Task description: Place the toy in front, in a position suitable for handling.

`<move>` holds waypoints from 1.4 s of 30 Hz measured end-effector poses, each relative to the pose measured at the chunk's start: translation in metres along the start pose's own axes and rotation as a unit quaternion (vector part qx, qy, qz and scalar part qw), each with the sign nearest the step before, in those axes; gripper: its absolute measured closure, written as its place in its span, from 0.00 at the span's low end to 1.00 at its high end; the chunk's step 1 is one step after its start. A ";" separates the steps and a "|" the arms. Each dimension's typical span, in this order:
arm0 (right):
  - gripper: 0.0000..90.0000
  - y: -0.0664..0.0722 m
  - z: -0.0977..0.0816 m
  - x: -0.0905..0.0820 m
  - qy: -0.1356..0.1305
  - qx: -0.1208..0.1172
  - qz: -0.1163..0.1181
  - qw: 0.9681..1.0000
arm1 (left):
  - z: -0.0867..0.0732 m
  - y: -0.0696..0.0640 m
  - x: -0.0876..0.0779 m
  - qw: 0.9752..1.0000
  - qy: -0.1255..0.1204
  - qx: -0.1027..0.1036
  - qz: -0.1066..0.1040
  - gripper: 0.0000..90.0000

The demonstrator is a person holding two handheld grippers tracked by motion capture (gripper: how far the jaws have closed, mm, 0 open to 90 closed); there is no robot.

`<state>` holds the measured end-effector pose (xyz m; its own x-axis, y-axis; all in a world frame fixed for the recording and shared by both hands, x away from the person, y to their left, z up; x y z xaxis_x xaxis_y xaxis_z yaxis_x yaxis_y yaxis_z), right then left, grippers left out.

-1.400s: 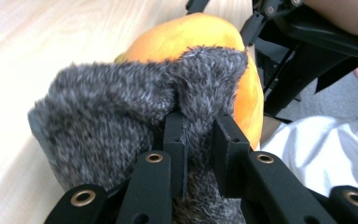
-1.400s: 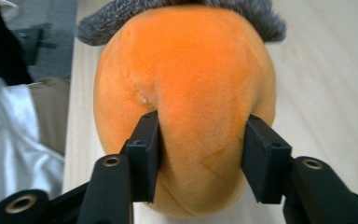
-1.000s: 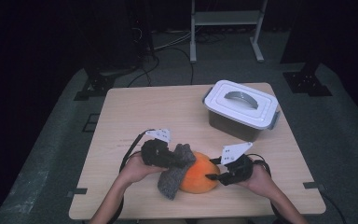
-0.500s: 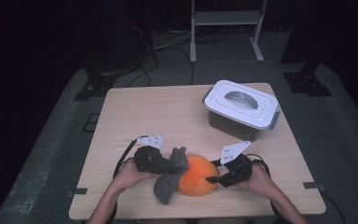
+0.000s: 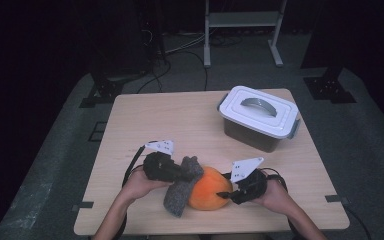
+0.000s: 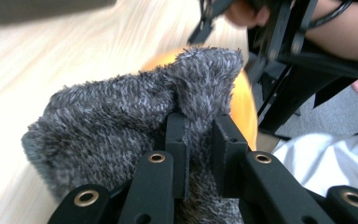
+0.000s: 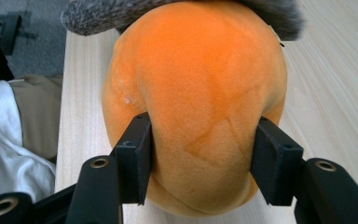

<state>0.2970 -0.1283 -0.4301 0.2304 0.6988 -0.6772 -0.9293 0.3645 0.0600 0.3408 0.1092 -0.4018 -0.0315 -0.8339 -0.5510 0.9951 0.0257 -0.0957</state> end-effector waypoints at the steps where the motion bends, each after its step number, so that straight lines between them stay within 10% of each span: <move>1: 0.49 0.003 0.001 0.000 0.002 -0.008 -0.001 1.000 | 0.003 0.000 0.001 1.000 0.002 0.004 0.000 0.87; 9: 0.29 -0.011 -0.007 0.001 0.003 0.053 0.030 0.998 | -0.009 -0.003 0.006 1.000 0.007 -0.007 -0.013 0.87; 17: 0.36 -0.015 -0.008 0.005 0.008 0.073 0.049 0.996 | -0.022 -0.012 -0.004 1.000 0.015 -0.008 -0.022 0.87; 28: 0.55 -0.005 0.009 -0.006 -0.016 0.001 0.013 1.000 | 0.012 -0.008 -0.007 1.000 0.010 0.015 -0.003 0.87; 42: 0.38 -0.017 -0.004 -0.005 -0.016 0.055 0.046 0.997 | -0.007 -0.007 -0.001 1.000 0.027 -0.002 -0.010 0.87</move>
<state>0.3108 -0.1408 -0.4305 0.1568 0.7509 -0.6415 -0.9102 0.3620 0.2012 0.3328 0.1136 -0.4064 -0.0567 -0.8028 -0.5936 0.9938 0.0116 -0.1105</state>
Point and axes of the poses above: each handheld gripper's, and its own axes: x roughly forward along the jaws, z roughly out of its top, y roughly to its left, the point moved 3 cm from there along x, roughly forward along the jaws, and after that the axes turned 13 degrees about x, right-handed, at the moved point
